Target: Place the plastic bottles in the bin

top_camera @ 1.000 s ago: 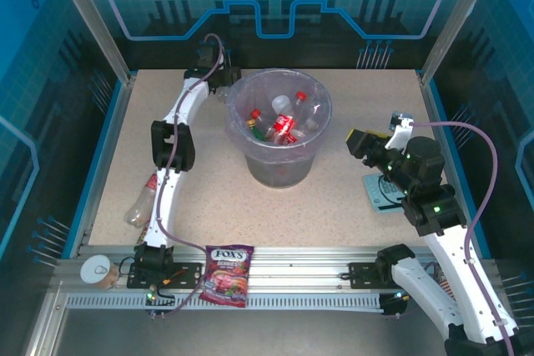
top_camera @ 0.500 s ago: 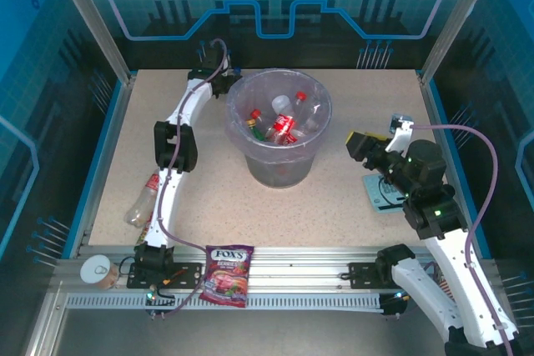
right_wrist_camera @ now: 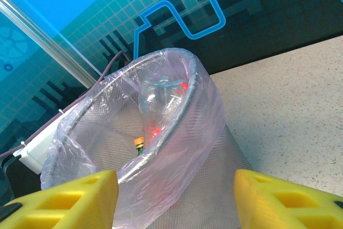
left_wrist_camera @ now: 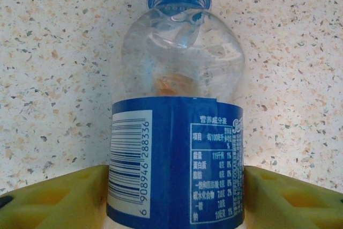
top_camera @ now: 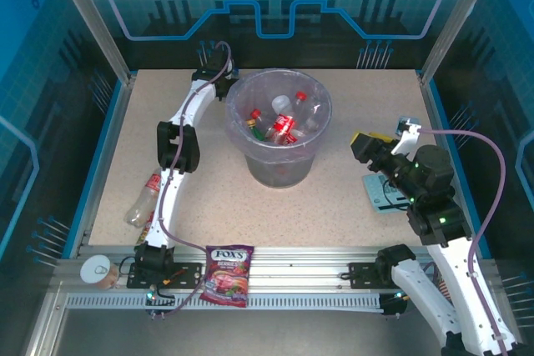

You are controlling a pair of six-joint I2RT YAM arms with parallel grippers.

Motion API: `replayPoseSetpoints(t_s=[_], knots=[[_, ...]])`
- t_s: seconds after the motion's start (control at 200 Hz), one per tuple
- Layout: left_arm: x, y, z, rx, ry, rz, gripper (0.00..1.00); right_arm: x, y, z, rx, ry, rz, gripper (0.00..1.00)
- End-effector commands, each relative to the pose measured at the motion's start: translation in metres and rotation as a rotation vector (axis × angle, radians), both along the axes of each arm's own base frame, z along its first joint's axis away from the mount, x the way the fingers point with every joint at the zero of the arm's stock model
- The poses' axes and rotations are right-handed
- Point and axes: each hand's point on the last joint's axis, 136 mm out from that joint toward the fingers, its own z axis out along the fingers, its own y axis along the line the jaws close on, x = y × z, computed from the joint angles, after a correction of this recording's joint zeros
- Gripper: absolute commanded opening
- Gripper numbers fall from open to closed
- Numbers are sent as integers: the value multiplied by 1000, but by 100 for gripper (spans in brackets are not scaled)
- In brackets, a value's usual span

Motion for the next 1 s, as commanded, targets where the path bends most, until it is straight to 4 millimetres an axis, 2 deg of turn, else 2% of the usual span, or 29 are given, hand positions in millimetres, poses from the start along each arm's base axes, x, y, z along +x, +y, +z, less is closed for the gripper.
replayPoseSetpoints(t_s=[0.0,0.1,0.125,0.21,0.225,0.25,0.405,0.58,0.705,0.805,0.996], knots=[[-9,6,19,-6,0,58,62,-3,-2,-1,3,-8,0,60],[-22,16,40,-16,-8,109,62,-4,-1,0,5,-14,5,60],[-25,19,50,-20,-25,119,62,-4,-1,-1,5,-14,5,60],[-45,29,75,-24,-76,154,62,0,-1,-5,0,-6,0,60],[-50,30,75,-23,-78,161,62,1,-2,-5,-2,-4,-2,60],[-56,34,87,-28,-110,178,62,4,-2,-7,-5,2,-4,60],[-113,60,121,-102,-191,294,61,23,10,-16,45,16,29,59],[-186,75,151,-172,-276,387,60,55,42,-4,167,-15,152,58],[-235,82,198,-163,-358,400,60,73,53,-7,169,1,165,59],[-270,72,242,-157,-403,342,58,83,61,-15,177,11,180,59],[-309,23,320,-112,-472,148,54,90,68,-26,177,35,200,59]])
